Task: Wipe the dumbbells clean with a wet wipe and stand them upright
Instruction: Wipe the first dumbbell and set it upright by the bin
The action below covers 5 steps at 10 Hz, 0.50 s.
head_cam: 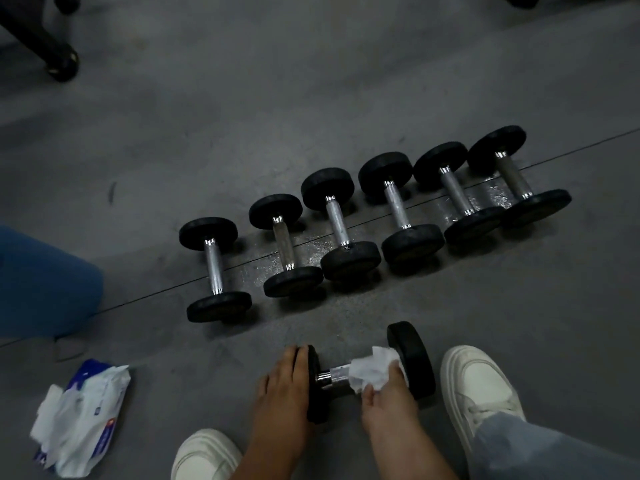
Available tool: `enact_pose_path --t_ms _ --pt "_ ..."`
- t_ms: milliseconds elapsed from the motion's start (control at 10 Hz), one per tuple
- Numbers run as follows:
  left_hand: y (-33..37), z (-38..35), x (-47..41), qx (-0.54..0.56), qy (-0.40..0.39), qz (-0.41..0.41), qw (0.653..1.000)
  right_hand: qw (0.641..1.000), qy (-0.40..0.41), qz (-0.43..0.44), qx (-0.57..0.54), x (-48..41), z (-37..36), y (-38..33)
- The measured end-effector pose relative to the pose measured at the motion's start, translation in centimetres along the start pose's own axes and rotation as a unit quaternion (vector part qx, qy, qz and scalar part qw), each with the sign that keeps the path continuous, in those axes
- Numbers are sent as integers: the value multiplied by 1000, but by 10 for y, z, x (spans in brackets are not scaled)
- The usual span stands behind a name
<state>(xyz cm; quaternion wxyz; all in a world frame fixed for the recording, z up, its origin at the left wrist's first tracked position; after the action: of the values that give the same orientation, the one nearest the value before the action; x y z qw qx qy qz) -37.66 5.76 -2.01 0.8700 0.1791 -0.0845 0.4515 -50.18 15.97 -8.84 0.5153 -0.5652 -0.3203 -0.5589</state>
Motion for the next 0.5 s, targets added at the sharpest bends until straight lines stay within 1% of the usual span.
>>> enact_pose_path --t_ms 100,200,300,400,500 --pt "0 0 1 -12 -7 5 1000 979 -99 34 172 -4 -14 -3" --pt "0 0 1 -9 -8 9 1000 942 -74 165 284 -17 -7 -5" --pt "-1 -1 1 -7 -10 10 1000 844 -94 290 441 -38 5 -13" --pt "0 2 1 -6 -18 20 1000 932 -222 140 251 -10 -28 -3" --pt "1 4 2 0 -28 25 999 960 -28 -216 -176 -23 -7 10"
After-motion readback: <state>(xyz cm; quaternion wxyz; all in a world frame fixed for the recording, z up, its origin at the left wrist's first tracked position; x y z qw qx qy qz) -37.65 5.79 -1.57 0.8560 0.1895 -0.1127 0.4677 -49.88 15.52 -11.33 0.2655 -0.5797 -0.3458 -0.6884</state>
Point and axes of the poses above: each hand's wrist, its own x-axis away from the middle knuckle, its own z-axis out of the back of the hand, y = z × x, the point moved 6 cm from there along -x, towards the middle knuckle, and after that the axes turned 9 degrees about y, right-handed, at the moved point
